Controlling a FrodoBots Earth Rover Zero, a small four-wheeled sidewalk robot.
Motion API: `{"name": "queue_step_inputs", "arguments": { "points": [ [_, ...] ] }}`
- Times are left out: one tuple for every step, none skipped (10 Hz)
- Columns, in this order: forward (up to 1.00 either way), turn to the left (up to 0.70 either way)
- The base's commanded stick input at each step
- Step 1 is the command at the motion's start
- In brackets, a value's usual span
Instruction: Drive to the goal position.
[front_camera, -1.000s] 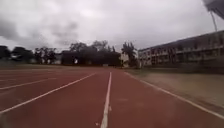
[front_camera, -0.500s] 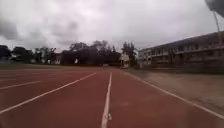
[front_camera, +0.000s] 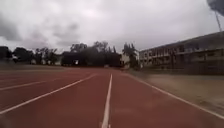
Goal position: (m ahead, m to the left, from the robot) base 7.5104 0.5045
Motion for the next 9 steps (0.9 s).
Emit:
{"name": "queue_step_inputs", "arguments": {
  "points": [
    [0.50, 0.00],
    [0.50, 0.00],
    [0.50, 0.00],
    [0.50, 0.00],
    [0.50, 0.00],
    [0.50, 0.00],
    [0.50, 0.00],
    [0.50, 0.00],
    [0.50, 0.00]
  ]
}}
